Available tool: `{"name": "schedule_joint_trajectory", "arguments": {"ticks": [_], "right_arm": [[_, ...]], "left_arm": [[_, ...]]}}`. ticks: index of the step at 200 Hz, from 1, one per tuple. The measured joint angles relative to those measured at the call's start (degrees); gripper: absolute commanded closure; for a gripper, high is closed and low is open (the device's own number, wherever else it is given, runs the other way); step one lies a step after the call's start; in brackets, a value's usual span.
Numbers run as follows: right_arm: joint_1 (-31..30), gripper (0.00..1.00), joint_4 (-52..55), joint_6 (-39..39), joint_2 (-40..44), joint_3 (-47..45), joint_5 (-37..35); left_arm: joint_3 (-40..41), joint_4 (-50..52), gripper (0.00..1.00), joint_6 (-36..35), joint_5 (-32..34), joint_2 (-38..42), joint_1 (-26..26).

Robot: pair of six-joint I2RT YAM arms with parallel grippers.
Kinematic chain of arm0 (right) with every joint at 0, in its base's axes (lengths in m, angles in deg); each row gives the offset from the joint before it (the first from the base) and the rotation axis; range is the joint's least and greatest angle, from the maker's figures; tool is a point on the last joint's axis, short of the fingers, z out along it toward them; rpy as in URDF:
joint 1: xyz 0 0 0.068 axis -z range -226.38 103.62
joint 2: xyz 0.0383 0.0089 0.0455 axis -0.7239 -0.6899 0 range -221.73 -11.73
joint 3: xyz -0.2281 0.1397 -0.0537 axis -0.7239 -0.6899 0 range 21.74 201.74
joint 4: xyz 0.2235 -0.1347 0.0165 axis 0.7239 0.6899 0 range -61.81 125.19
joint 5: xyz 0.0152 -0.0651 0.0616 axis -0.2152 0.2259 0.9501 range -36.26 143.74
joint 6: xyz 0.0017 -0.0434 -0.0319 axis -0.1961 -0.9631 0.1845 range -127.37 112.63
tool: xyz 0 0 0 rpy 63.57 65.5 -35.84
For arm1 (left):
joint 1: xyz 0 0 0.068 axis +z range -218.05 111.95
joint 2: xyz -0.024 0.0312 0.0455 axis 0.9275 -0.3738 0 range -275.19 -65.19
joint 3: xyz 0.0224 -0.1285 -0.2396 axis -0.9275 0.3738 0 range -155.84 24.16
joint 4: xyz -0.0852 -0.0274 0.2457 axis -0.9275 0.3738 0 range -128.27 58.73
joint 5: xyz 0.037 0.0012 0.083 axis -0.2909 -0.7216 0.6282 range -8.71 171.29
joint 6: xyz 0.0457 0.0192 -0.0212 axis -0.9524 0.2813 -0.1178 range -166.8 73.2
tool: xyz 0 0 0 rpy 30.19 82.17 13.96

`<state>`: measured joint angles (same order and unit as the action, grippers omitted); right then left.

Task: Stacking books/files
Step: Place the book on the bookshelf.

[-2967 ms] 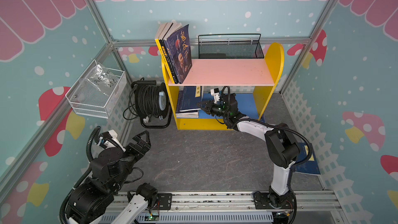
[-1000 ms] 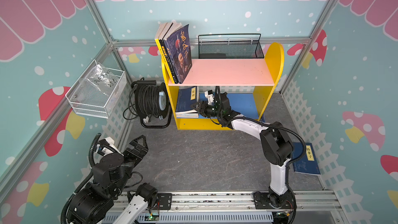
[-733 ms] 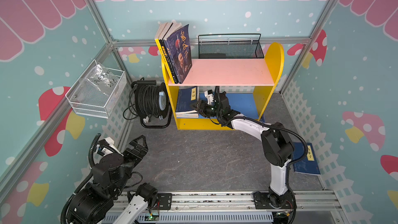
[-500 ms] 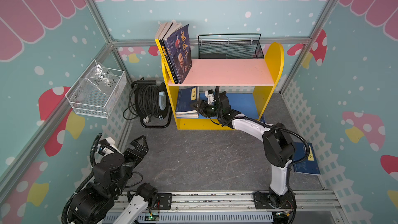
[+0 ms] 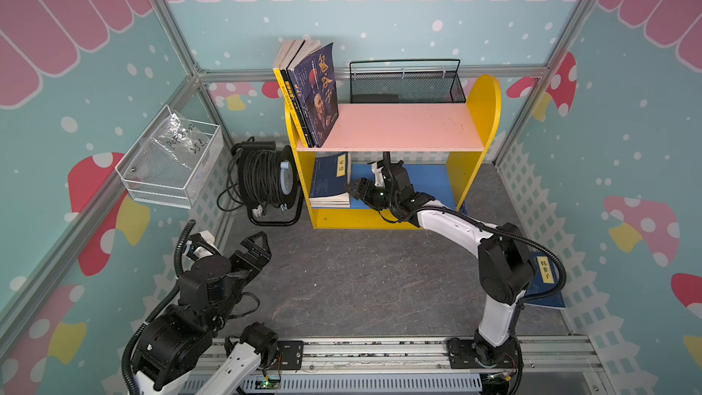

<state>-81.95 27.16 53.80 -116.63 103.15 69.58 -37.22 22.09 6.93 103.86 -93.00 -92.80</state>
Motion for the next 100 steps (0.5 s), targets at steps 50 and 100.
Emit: {"name": "schedule_joint_trajectory", "arguments": {"ticks": [50,100], "right_arm": [[-0.15,0.12,5.33,-7.19,12.02,-6.23,-9.11],[1.16,0.07,10.95,-11.96,25.24,-12.20,-21.97]], "left_arm": [[0.02,-8.37,0.00,-6.08,-10.93,-6.43,0.04],[1.03,-20.20,0.01,-10.86,-29.07,-19.02,-2.47]]}}
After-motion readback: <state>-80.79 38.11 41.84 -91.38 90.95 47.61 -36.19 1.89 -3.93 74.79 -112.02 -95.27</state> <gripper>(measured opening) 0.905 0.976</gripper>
